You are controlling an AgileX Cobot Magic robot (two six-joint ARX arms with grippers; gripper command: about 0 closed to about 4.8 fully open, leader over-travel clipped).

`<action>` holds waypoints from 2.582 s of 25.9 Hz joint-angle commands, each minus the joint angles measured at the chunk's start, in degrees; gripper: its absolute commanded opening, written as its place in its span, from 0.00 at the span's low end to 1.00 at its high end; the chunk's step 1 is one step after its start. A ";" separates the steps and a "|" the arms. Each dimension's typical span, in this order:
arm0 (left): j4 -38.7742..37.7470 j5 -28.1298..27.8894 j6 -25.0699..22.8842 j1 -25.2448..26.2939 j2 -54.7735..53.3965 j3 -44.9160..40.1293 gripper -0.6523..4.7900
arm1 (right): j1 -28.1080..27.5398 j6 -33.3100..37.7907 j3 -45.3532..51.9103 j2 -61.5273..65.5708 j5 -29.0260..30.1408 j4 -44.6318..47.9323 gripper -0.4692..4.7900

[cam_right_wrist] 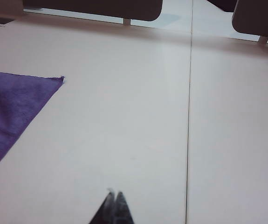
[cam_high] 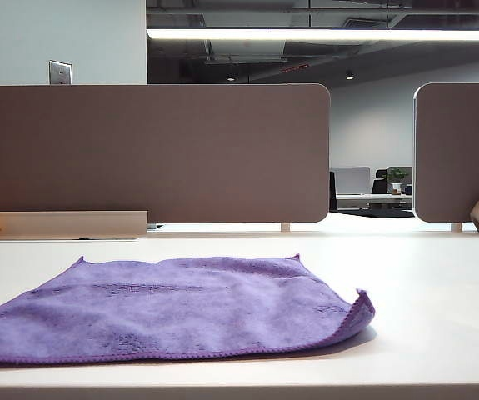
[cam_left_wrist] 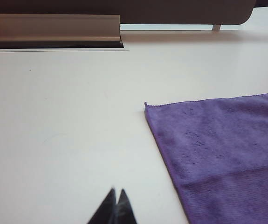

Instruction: Fold the bottom of the cloth upward, then fold it vertically to form a square shape.

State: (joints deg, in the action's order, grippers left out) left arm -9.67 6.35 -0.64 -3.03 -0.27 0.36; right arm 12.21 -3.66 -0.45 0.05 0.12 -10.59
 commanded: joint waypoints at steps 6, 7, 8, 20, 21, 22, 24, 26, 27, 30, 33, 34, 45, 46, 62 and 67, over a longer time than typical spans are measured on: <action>-0.15 -0.11 -0.44 0.09 -0.04 0.07 0.11 | 0.11 0.26 0.39 0.07 -0.02 0.28 0.09; -0.15 -0.11 -0.44 0.09 -0.04 0.07 0.11 | 0.11 0.26 0.39 0.07 -0.02 0.28 0.09; -0.15 -0.11 -0.44 0.09 -0.04 0.07 0.11 | 0.11 0.26 0.39 0.07 -0.02 0.28 0.09; 5.42 0.31 12.37 0.09 -0.04 2.49 0.11 | 0.11 8.59 -0.81 0.07 -0.07 8.74 0.09; 5.51 0.28 13.25 0.09 -0.04 4.07 0.11 | 0.11 8.72 -2.03 0.07 -0.11 9.09 0.09; 5.40 0.52 13.40 0.09 -0.04 5.18 0.11 | 0.11 9.66 -3.15 0.07 -0.11 8.94 0.09; 5.49 1.70 13.46 0.09 -0.04 7.26 0.11 | 0.09 12.39 -5.55 0.07 -0.09 8.15 0.09; 5.46 3.45 15.21 0.09 -0.04 9.40 0.11 | 0.11 14.34 -8.28 0.07 0.00 6.38 0.09; 5.49 4.48 16.74 0.09 -0.04 10.78 0.11 | 0.11 14.75 -10.10 0.07 0.04 4.96 0.09; 5.46 13.88 20.59 0.09 -0.07 15.78 0.11 | 0.17 18.32 -17.03 0.09 6.21 -0.33 0.09; 5.53 24.35 20.85 0.09 -0.07 18.21 0.11 | 0.17 18.29 -19.78 0.09 15.69 -2.23 0.09; 5.49 27.02 21.05 0.09 -0.07 18.78 0.11 | 0.17 18.29 -20.57 0.09 19.04 -2.95 0.09; -3.89 33.35 29.46 0.09 -0.09 27.58 0.11 | 0.20 12.02 -31.12 1.51 25.92 -26.51 0.09; -6.49 32.87 29.66 0.09 -0.17 28.87 0.11 | 0.20 12.04 -32.20 2.34 25.99 -27.58 0.09; -33.05 21.92 19.98 0.09 -21.35 63.21 0.11 | 4.70 1.92 -54.95 34.03 22.08 -34.51 0.09; -32.24 21.68 16.90 0.09 -33.38 66.16 0.11 | 6.14 3.52 -59.47 43.76 25.49 -34.18 0.09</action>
State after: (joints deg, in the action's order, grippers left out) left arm -43.05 28.23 17.54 -3.03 -31.00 66.43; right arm 18.02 -1.10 -58.28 41.69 24.82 -46.00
